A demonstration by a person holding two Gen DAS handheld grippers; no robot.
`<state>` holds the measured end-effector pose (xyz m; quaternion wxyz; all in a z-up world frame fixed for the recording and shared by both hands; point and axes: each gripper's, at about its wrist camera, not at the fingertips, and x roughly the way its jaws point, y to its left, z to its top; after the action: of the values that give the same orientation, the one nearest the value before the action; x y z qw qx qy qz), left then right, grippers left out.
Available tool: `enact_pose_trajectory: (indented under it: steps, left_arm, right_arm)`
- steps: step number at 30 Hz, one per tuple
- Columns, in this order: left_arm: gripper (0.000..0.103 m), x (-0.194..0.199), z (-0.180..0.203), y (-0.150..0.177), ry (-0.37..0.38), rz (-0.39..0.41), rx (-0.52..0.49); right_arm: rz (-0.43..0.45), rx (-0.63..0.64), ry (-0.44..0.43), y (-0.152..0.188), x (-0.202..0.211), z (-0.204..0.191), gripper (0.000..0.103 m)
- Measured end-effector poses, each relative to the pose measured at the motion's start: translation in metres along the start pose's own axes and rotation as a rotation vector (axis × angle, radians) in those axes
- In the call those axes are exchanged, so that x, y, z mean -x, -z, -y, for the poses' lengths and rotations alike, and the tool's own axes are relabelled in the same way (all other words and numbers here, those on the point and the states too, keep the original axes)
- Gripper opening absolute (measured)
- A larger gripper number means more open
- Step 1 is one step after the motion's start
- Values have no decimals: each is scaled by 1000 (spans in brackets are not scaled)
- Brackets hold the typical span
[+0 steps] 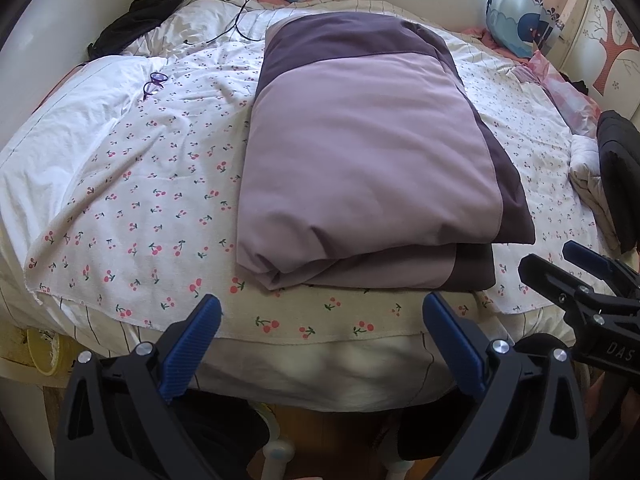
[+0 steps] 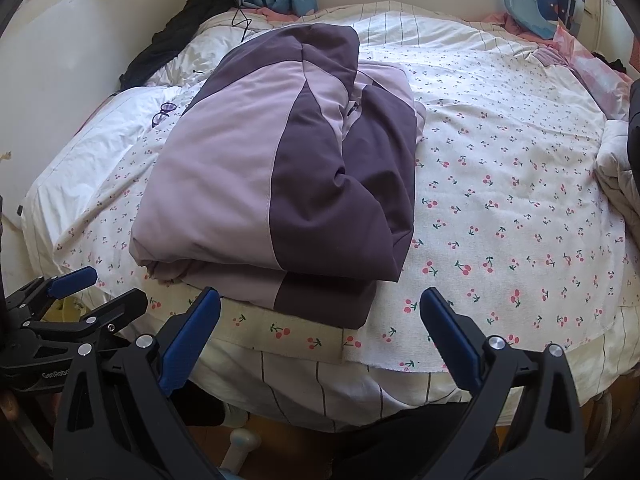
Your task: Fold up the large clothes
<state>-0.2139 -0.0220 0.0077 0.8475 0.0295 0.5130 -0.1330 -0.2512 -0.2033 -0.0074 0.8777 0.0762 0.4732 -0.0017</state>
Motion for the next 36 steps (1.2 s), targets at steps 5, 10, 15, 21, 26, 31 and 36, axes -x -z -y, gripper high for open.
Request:
enact_pose_trajectory:
  steps: [5, 10, 15, 21, 26, 31, 36]
  left_arm:
    - [97, -2, -1, 0, -4, -4, 8]
    - [97, -4, 1, 0, -15, -8, 1]
    - [97, -8, 4, 0, -43, -27, -17]
    - [97, -13, 2, -2, -32, -65, 12]
    - [97, -5, -1, 3, -61, -11, 38]
    - [97, 1, 6, 3, -76, 16, 3]
    - [97, -1, 10, 4, -79, -14, -13]
  right_arm:
    - [-1, -5, -2, 2, -1, 1, 96]
    - [-3, -7, -4, 2, -2, 2, 96]
    - [-8, -11, -6, 3, -5, 4, 96]
    - [-15, -20, -14, 3, -9, 7, 96]
    - [-14, -25, -20, 5, -10, 8, 96]
    - [-1, -19, -14, 4, -4, 5, 96]
    - [6, -12, -7, 5, 0, 3, 96]
